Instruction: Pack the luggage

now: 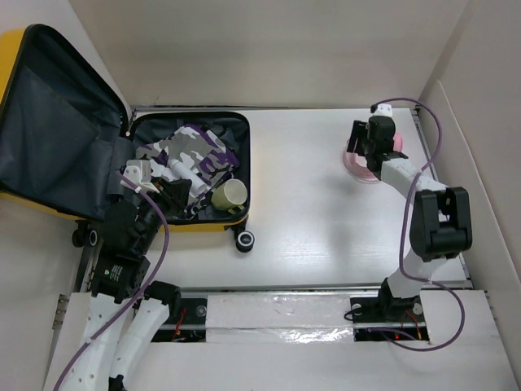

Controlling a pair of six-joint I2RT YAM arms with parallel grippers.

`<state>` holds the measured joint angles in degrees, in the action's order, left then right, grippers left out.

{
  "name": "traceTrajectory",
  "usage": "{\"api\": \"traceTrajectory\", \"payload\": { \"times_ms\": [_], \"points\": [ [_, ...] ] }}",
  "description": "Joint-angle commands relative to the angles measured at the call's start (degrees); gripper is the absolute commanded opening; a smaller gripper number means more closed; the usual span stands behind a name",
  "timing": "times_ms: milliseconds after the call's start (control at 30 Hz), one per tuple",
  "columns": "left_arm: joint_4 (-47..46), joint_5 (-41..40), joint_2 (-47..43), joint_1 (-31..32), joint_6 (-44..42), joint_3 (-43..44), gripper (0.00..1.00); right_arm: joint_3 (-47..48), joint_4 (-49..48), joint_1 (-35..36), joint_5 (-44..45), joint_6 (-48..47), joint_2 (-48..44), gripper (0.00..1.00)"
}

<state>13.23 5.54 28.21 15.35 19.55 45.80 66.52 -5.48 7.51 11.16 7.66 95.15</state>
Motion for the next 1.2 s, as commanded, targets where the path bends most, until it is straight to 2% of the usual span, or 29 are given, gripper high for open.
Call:
{"api": "traceTrajectory", "payload": {
  "times_ms": [0,33,133,200,333,400,500,567,633,667,733,900,1033,1167],
  "points": [
    [-2.69,0.96,0.44,0.2,-0.13,1.48,0.1,4.03,2.46,-1.97,-5.08,1.22,5.19,0.7],
    [-2.69,1.22,0.36,0.2,-0.21,1.4,0.1,8.14,7.1,-2.49,-6.75,0.0,7.22,0.71],
    [-2.86,1.23,-0.08,0.2,-0.04,1.22,0.1,12.47,10.12,-2.5,-8.16,0.33,13.47,0.71],
    [-2.95,1.31,0.36,0.2,-0.13,1.31,0.11,13.72,10.14,-3.81,-13.06,0.69,16.36,0.71],
    [-2.78,1.14,-0.34,0.2,-0.13,1.22,0.11,18.54,16.25,-5.04,-13.0,3.41,21.9,0.68],
    [-2.69,0.79,-0.52,0.2,-0.13,1.57,0.11,22.67,20.05,-5.83,-15.27,3.15,24.8,0.46],
    [-2.51,0.52,-1.31,0.2,-0.13,1.31,0.11,23.92,21.47,-6.98,-18.36,3.06,26.57,0.43],
    [-2.42,0.52,-1.66,0.2,-0.13,1.22,0.11,24.18,22.52,-6.98,-18.36,2.45,27.1,0.36],
    [-2.51,0.17,-1.66,0.2,-0.13,1.4,0.11,24.18,23.23,-6.98,-19.15,1.57,27.1,0.09],
    [-2.51,0.17,-1.66,0.2,-0.13,1.31,0.11,23.92,23.23,-6.98,-19.42,1.05,26.41,0.0],
    [-2.51,0.52,-2.19,0.2,-0.13,1.05,0.11,20.08,19.48,-6.98,-19.94,0.51,24.04,0.0],
    [-2.78,0.7,-1.75,0.2,-0.04,0.96,0.11,9.34,7.51,-1.81,-20.47,0.34,8.34,0.0],
    [-2.86,0.26,-1.75,0.2,-0.04,0.96,0.12,8.71,6.09,5.66,-20.22,-1.07,-0.13,0.0],
    [-2.6,-0.79,-1.57,0.2,0.31,1.04,0.12,12.22,6.09,15.76,-20.74,-1.95,-2.96,0.0]
  ]
}}
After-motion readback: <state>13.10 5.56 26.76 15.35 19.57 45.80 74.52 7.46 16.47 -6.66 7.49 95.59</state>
